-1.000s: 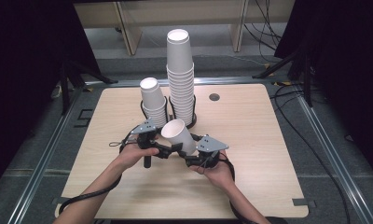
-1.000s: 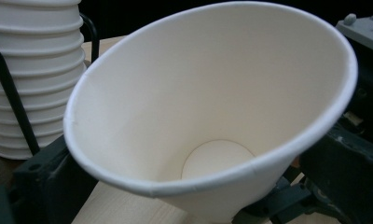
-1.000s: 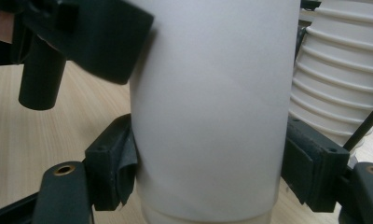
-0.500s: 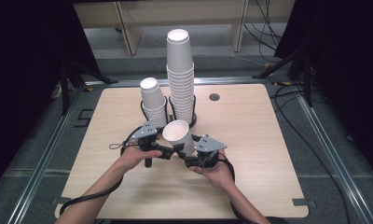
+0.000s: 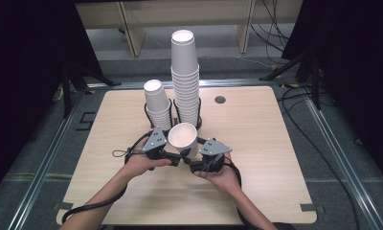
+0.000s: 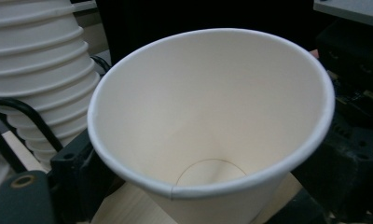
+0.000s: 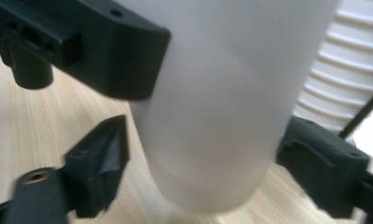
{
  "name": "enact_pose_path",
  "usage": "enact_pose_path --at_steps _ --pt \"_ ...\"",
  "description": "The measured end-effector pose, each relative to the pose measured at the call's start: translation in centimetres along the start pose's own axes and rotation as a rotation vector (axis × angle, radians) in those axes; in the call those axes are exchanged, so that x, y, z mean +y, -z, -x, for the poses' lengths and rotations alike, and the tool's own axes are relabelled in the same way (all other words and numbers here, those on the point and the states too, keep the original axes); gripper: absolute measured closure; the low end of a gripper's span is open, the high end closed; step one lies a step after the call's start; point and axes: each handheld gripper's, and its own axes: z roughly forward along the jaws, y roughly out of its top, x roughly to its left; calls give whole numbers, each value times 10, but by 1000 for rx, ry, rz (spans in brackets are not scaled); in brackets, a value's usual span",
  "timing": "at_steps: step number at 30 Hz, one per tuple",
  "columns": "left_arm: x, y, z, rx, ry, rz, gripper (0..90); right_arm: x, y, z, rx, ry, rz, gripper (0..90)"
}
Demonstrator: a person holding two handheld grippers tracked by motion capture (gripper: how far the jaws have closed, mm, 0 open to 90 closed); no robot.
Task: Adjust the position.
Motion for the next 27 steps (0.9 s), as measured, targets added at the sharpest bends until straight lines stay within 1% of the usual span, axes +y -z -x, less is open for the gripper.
enact_pose_path --at_steps 1,2,3,4,5,6,7,8,9,11,12,13,14,16,17,18,19,20,21,22,23,24,25,26,27 --pt "1 1 0 8 -2 -8 122 0 1 0 -1 -2 -3 153" --pt "1 2 -1 17 -7 -5 122 0 3 0 -2 -11 -13 147" --pt "1 3 -1 25 -7 -3 123 0 4 1 -4 -18 -10 151" --pt "2 5 -2 39 -16 -3 123 0 6 0 -6 -20 -12 149" --pt "2 6 -3 47 -19 2 123 -1 8 1 4 -12 -11 150" --pt "3 7 -4 55 -23 -8 124 -1 11 1 -9 -4 -18 150" --pt "2 8 -5 60 -20 -4 124 -3 12 1 2 -2 -14 150" --pt "3 9 -6 68 -23 -5 124 -4 16 1 -14 3 -29 150" --pt "2 9 -6 74 -23 4 124 -5 19 3 -20 14 -30 150" --pt "3 12 -8 85 -21 -1 124 -9 25 4 -34 4 -37 150" --pt "2 12 -9 90 -20 10 125 -10 29 6 -46 1 -35 150" --pt "2 14 -9 97 -22 4 125 -12 32 7 -56 -8 -31 150" --pt "2 15 -10 102 -18 9 125 -13 35 10 -62 -20 -19 150" --pt "1 19 -11 118 -22 14 125 -16 44 15 -101 -35 -14 150" --pt "1 21 -12 124 -22 10 126 -17 48 19 -113 -44 0 149" --pt "0 22 -13 131 -19 25 126 -19 53 22 -145 -51 0 149" --pt "-1 25 -13 138 -10 12 125 -21 59 26 -166 -71 -3 149" --pt "-2 26 -15 143 -13 9 125 -23 64 29 -182 -112 -3 149" --pt "-4 28 -16 152 -14 8 126 -26 69 33 -204 -125 13 149" --pt "-5 29 -18 161 -18 10 126 -29 73 35 -219 -156 19 148" --pt "-7 30 -19 158 -7 0 126 -31 78 39 -237 -158 19 149" --pt "-8 31 -22 166 -12 6 126 -33 82 40 -249 -180 13 149" --pt "-10 30 -24 168 -5 20 126 -35 85 43 -271 -174 18 149" --pt "-10 31 -25 175 -6 0 126 -36 87 45 -267 -197 12 149" --pt "-12 31 -25 179 10 -2 126 -37 89 46 -283 -210 23 149"
